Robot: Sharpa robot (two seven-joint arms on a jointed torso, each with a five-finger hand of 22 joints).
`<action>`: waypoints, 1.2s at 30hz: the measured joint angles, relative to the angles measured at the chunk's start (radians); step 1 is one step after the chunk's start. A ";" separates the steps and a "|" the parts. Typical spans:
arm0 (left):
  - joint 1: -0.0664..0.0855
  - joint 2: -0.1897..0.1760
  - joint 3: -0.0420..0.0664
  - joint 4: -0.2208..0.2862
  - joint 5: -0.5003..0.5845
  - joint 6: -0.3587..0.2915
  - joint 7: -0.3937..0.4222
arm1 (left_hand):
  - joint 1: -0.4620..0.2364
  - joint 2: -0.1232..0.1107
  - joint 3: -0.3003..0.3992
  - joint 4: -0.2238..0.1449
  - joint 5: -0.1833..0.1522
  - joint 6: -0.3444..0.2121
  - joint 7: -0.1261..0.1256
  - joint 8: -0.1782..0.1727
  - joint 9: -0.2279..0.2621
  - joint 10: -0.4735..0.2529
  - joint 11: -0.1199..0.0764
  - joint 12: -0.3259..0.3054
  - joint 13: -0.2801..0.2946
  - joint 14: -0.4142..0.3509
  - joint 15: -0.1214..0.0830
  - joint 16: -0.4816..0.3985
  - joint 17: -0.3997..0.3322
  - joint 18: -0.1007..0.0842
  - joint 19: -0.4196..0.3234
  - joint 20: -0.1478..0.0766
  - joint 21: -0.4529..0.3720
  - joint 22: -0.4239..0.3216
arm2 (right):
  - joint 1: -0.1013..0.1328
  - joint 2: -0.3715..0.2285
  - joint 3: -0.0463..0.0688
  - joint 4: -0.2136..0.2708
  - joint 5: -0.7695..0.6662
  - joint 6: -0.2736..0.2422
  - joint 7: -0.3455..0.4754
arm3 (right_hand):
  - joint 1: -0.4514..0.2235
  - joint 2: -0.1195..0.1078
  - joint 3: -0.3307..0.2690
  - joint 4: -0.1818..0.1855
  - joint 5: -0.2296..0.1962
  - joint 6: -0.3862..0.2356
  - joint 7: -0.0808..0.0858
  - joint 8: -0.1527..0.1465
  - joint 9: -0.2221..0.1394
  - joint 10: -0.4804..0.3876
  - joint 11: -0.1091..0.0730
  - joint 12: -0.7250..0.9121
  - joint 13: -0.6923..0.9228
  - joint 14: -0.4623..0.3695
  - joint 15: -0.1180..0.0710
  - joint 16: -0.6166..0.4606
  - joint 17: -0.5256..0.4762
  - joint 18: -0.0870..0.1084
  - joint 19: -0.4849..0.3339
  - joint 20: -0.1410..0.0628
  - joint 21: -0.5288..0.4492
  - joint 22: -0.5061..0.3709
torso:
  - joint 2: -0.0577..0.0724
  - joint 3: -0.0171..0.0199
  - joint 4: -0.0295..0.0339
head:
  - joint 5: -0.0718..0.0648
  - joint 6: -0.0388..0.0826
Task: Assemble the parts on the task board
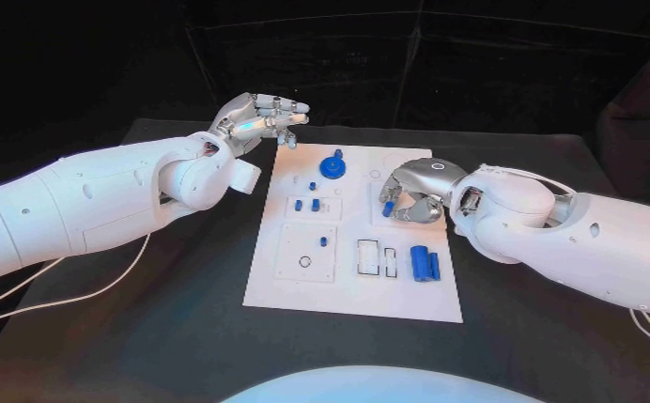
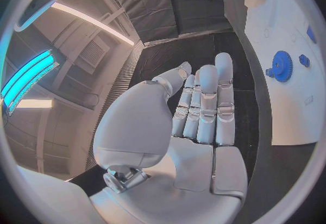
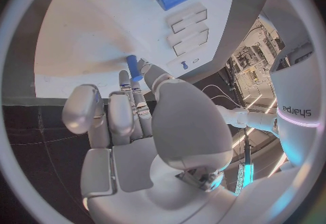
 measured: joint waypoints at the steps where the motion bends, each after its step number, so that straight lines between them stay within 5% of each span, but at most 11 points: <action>1: 0.000 0.000 0.000 0.000 0.000 0.000 0.000 | 0.000 0.000 0.000 0.000 0.000 0.000 0.000 0.000 0.000 0.000 0.000 0.000 0.000 0.000 0.000 0.000 0.000 0.000 0.000 0.000 0.000 0.000 | 0.000 0.001 0.000 -0.002 0.000 0.002 0.001 | 0.003 0.002 0.002 0.000 0.000 0.007 0.000 0.004 0.001 0.008 -0.001 0.000 0.000 0.000 0.000 0.002 0.003 0.000 0.000 0.000 0.002 0.003 | 0.000 0.0000 0.0000 | 0.000 0.000; 9: 0.000 0.001 0.000 -0.001 0.000 0.002 -0.001 | 0.000 0.000 0.000 0.000 0.000 0.000 0.000 0.000 0.000 0.000 0.000 0.000 0.000 0.000 0.000 0.000 0.000 0.000 0.000 0.000 0.000 0.000 | 0.000 0.010 0.000 -0.014 0.001 0.016 0.007 | 0.024 0.024 0.050 -0.009 -0.023 0.091 -0.008 0.037 0.011 0.085 -0.015 0.000 0.005 -0.001 -0.013 0.016 0.020 0.000 0.011 -0.011 0.017 0.023 | 0.000 0.0000 -0.0006 | 0.001 -0.004; 22: 0.000 0.000 0.000 -0.001 0.000 0.003 -0.003 | 0.005 0.005 -0.003 -0.003 0.000 0.000 0.000 0.004 0.000 0.000 0.000 0.005 0.001 -0.004 -0.004 0.000 -0.003 0.000 0.000 0.000 -0.005 -0.002 | -0.002 0.020 -0.001 -0.021 -0.006 -0.006 -0.001 | 0.026 0.029 0.074 0.000 -0.044 0.121 -0.013 0.043 0.014 0.115 -0.024 -0.016 0.004 -0.003 -0.018 0.021 0.026 0.000 0.011 -0.018 0.017 0.030 | -0.001 -0.0008 -0.0009 | -0.005 -0.007; 31: 0.000 -0.002 0.000 -0.002 0.000 0.004 -0.004 | 0.005 0.005 -0.003 -0.003 0.000 0.000 0.000 0.004 0.000 0.000 0.000 0.005 0.001 -0.004 -0.004 0.000 -0.003 0.000 0.000 0.000 -0.005 -0.002 | -0.001 -0.028 0.001 0.046 0.008 -0.054 -0.008 | 0.020 0.034 0.074 0.000 -0.044 0.121 -0.013 0.043 0.014 0.118 -0.020 -0.020 0.004 -0.003 -0.018 0.021 0.028 0.000 0.011 -0.018 0.021 0.032 | -0.003 -0.0008 -0.0010 | -0.006 -0.003; 36: 0.000 -0.002 0.000 -0.003 0.000 0.005 -0.005 | 0.005 0.005 -0.003 -0.003 0.000 0.000 0.000 0.004 0.000 0.000 0.000 0.005 0.001 -0.004 -0.004 0.000 -0.003 0.000 0.000 0.000 -0.005 -0.002 | 0.000 -0.055 0.028 0.099 0.049 -0.077 -0.008 | 0.020 0.034 0.077 0.003 -0.044 0.121 -0.013 0.041 0.014 0.118 -0.020 -0.024 0.004 -0.003 -0.018 0.026 0.031 0.000 0.011 -0.018 0.021 0.034 | -0.003 -0.0012 -0.0007 | -0.007 0.000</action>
